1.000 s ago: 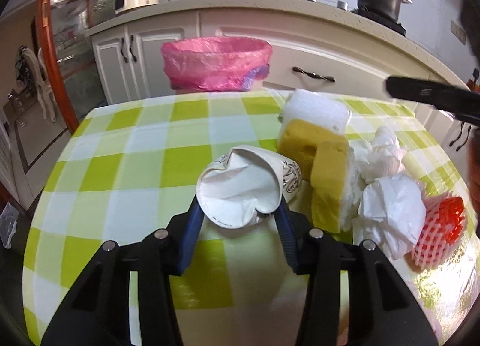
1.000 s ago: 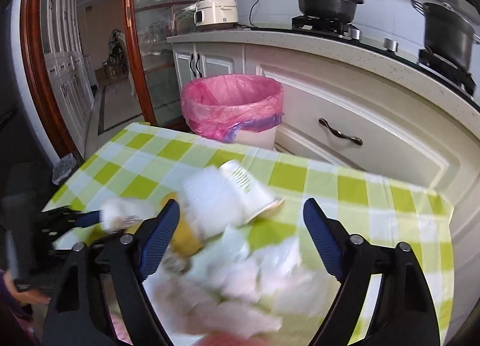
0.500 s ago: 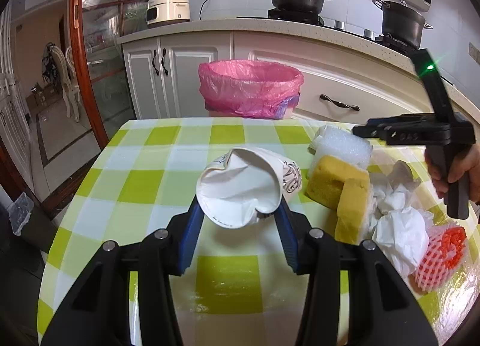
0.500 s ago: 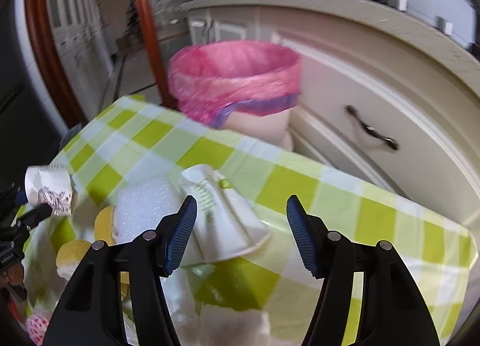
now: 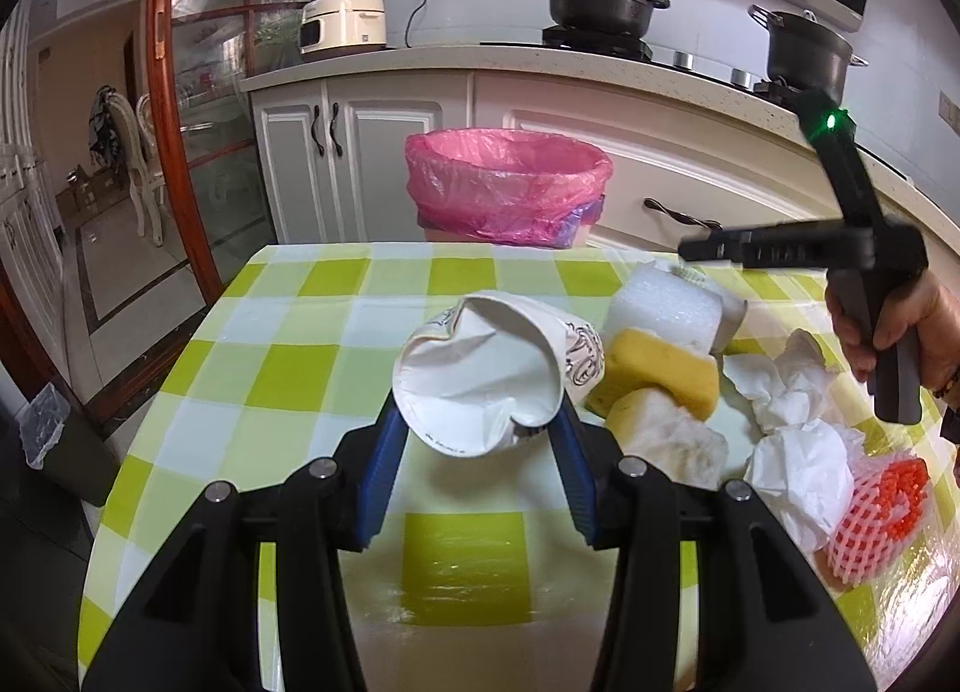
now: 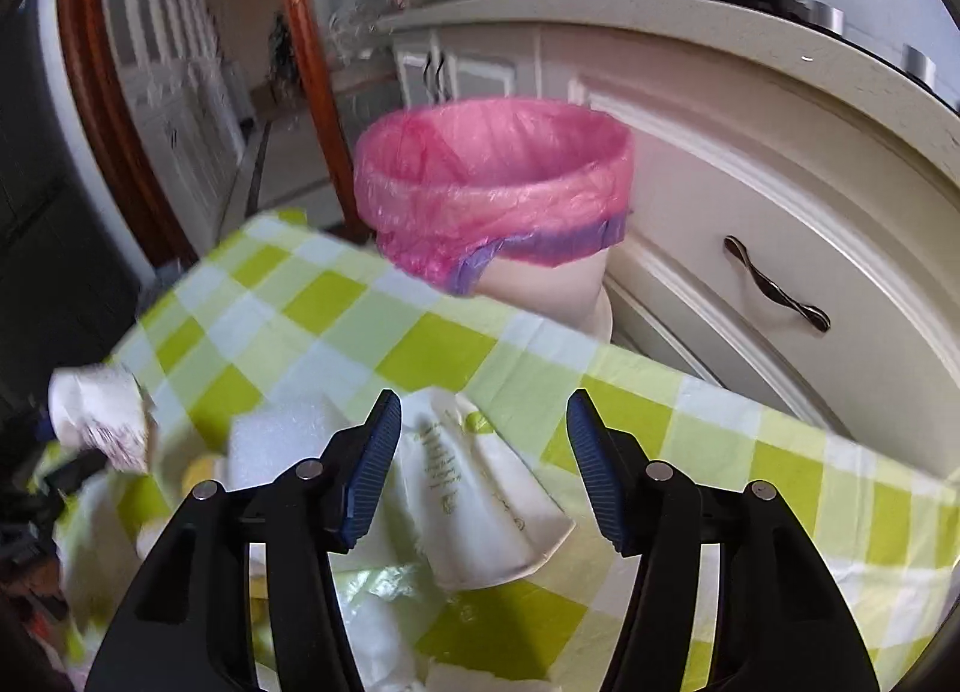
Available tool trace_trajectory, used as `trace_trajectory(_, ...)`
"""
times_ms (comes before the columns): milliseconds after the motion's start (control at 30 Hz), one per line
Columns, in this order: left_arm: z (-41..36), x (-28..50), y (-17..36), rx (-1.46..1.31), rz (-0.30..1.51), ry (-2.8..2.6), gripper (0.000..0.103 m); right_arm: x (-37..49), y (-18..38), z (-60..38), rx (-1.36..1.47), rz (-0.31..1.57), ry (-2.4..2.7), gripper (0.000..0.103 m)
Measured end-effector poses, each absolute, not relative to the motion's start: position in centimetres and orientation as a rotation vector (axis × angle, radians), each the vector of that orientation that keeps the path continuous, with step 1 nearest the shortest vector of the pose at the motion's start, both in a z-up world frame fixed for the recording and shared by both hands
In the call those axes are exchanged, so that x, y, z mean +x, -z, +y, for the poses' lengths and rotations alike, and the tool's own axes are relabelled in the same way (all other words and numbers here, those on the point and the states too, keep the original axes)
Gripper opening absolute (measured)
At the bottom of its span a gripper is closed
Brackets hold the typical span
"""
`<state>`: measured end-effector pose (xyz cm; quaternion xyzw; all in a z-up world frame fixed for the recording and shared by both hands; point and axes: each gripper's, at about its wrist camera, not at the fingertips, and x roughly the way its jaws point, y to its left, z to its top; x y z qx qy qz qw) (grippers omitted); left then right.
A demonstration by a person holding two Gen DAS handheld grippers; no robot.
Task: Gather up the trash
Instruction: 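Lift the white paper cup with the left gripper while the right gripper lifts its cup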
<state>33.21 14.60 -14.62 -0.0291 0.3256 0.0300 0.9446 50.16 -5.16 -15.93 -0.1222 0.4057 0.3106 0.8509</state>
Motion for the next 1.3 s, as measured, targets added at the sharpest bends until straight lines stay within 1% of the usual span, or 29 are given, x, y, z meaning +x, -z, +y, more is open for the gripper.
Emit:
trace_trajectory(67, 14.7, 33.1, 14.6, -0.065, 0.659, -0.069, 0.046, 49.8, 17.2, -4.5, -0.295, 0.884, -0.669, 0.055)
trace_trajectory(100, 14.8, 33.1, 14.6, -0.068, 0.657, -0.071, 0.046, 49.8, 17.3, -4.7, -0.241, 0.885, -0.685, 0.055)
trace_trajectory(200, 14.9, 33.0, 14.6, -0.075, 0.651, -0.076, 0.046, 49.9, 17.6, -4.9, -0.221, 0.887, -0.667, 0.055)
trace_trajectory(233, 14.9, 33.0, 14.5, -0.074, 0.65, -0.075, 0.046, 49.8, 17.5, -4.8, -0.225, 0.882, -0.661, 0.054)
trace_trajectory(267, 14.9, 33.0, 14.5, -0.071, 0.648, -0.075, 0.046, 49.7, 17.2, -4.9, -0.24, 0.86, -0.636, 0.05)
trace_trajectory(300, 14.8, 33.0, 14.4, -0.069, 0.646, -0.076, 0.046, 49.8, 16.9, -5.1, -0.239, 0.847, -0.622, 0.05)
trace_trajectory(400, 14.8, 33.0, 14.2, -0.068, 0.631, -0.085, 0.046, 50.2, 16.4, -5.8, -0.212, 0.84, -0.609, 0.049)
trace_trajectory(500, 14.8, 33.2, 14.3, -0.08, 0.63, -0.088, 0.046, 49.8, 17.9, -4.7, -0.283, 0.884, -0.628, 0.049)
trace_trajectory(533, 14.7, 33.3, 14.4, -0.081, 0.633, -0.087, 0.046, 49.4, 18.2, -4.6, -0.273, 0.893, -0.649, 0.048)
trace_trajectory(633, 14.6, 33.4, 14.4, -0.078, 0.633, -0.085, 0.046, 48.1, 18.9, -3.6, -0.349, 0.865, -0.632, 0.049)
trace_trajectory(733, 14.5, 33.6, 14.6, -0.075, 0.638, -0.09, 0.046, 48.4, 18.8, -3.6, -0.327, 0.871, -0.634, 0.049)
trace_trajectory(800, 14.5, 33.8, 14.7, -0.08, 0.641, -0.096, 0.046, 48.2, 18.7, -3.5, -0.351, 0.858, -0.629, 0.043)
trace_trajectory(833, 14.5, 33.8, 14.7, -0.08, 0.641, -0.102, 0.046, 48.0, 18.6, -3.5, -0.352, 0.851, -0.635, 0.036)
trace_trajectory(867, 14.4, 33.8, 14.7, -0.079, 0.639, -0.106, 0.046, 47.7, 18.3, -3.6, -0.347, 0.842, -0.64, 0.029)
trace_trajectory(900, 14.4, 33.7, 14.5, -0.076, 0.634, -0.114, 0.046, 47.3, 17.8, -3.7, -0.345, 0.826, -0.635, 0.028)
trace_trajectory(1067, 13.6, 33.0, 13.1, -0.054, 0.601, -0.114, 0.046, 44.7, 14.7, -5.0, -0.318, 0.75, -0.63, 0.028)
trace_trajectory(1300, 11.2, 30.1, 9.0, -0.019, 0.508, -0.113, 0.046, 37.1, 8.2, -7.1, -0.252, 0.609, -0.638, 0.028)
